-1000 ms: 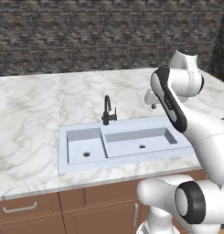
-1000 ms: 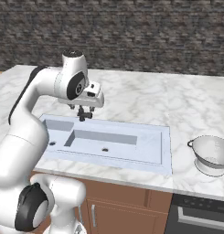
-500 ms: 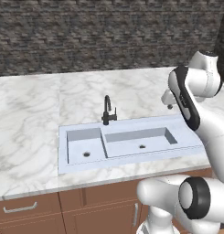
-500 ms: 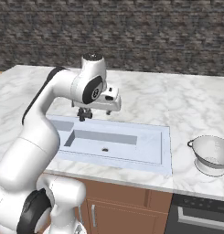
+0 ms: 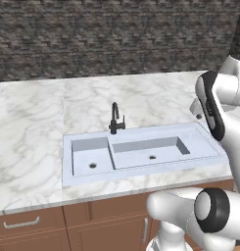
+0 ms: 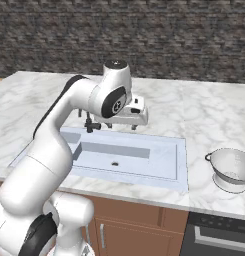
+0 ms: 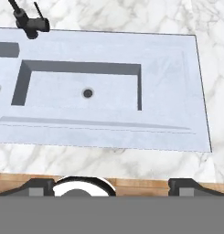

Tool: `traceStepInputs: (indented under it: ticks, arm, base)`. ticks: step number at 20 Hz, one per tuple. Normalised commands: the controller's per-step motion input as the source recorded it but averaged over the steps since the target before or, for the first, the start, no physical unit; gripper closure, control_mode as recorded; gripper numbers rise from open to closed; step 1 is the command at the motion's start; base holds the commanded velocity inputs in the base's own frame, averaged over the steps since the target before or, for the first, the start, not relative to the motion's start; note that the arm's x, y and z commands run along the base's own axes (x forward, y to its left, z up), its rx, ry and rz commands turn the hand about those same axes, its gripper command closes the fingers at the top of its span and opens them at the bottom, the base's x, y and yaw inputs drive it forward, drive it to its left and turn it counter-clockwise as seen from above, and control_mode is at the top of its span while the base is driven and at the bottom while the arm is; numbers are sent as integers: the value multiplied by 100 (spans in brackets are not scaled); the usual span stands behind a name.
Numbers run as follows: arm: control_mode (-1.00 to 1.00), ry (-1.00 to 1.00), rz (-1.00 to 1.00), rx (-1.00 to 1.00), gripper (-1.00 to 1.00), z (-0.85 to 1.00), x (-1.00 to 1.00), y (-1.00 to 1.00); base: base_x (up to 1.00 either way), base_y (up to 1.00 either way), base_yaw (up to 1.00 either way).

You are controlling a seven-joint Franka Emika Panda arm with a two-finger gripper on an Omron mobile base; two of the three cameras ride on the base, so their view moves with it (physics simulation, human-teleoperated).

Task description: Place the glass cup in the left basin and the colander in the right basin of the sink.

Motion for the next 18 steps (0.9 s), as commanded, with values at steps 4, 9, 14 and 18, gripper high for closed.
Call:
traceStepInputs:
  ticks: [4,9,14,18]
  arm:
    - [-100,0,0,-6,-100,0,-40,-47]
    - [-100,3,0,-3,-100,0,-37,-43]
    - [-100,15,0,-1,-100,9,-22,-34]
    - [-100,20,0,0,-100,16,-8,-36]
  base:
    - [0,0,0]
    - [0,0,0]
    - [0,0,0]
    - [0,0,0]
